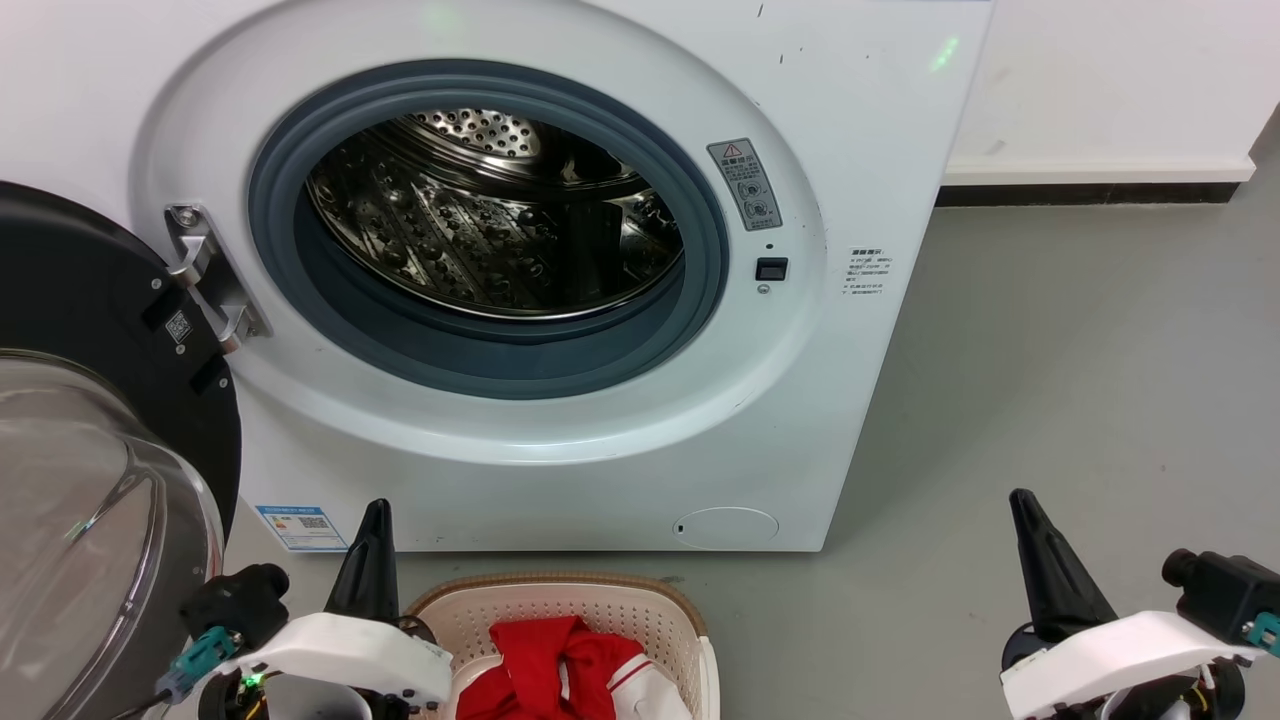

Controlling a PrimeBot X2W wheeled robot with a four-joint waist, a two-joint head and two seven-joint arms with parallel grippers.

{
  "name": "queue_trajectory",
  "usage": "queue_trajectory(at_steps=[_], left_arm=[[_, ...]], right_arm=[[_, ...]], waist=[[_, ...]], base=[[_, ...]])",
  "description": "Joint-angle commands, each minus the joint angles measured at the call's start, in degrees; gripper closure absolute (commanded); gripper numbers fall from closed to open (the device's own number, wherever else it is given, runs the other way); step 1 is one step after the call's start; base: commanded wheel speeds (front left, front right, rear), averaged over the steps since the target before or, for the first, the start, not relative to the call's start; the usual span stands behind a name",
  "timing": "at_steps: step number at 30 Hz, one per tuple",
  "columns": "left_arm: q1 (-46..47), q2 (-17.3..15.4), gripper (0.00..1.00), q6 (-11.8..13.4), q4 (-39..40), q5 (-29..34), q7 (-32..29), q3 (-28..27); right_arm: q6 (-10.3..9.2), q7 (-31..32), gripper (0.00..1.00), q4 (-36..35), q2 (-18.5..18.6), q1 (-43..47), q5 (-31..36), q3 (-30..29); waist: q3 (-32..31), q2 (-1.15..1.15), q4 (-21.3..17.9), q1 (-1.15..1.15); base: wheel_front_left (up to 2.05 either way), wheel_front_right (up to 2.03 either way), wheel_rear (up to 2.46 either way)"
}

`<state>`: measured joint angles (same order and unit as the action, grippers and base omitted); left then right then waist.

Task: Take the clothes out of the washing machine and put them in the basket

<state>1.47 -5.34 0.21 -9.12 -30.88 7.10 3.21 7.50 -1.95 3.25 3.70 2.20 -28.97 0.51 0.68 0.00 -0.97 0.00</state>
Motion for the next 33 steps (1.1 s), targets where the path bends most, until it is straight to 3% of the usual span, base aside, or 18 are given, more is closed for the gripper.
queue_trajectory(at_steps=[1, 33], left_arm=[[1.69, -0.08, 1.00, -0.37, 0.54, -2.14, -0.40, -0.56], [3.23, 0.99, 1.00, -3.43, -1.61, -26.32, -5.86, -4.37]], right_arm=[[0.01, 0.10, 1.00, -0.35, 0.51, -1.89, -2.45, -0.15], [0.00, 2.30, 1.00, 4.05, 1.16, -4.64, -28.64, -1.43]], waist=[[-0.01, 0.00, 0.01, 0.00], [-0.15, 0.00, 0.30, 0.00]], base=[[0.00, 0.00, 0.00], [0.00, 0.00, 0.00]])
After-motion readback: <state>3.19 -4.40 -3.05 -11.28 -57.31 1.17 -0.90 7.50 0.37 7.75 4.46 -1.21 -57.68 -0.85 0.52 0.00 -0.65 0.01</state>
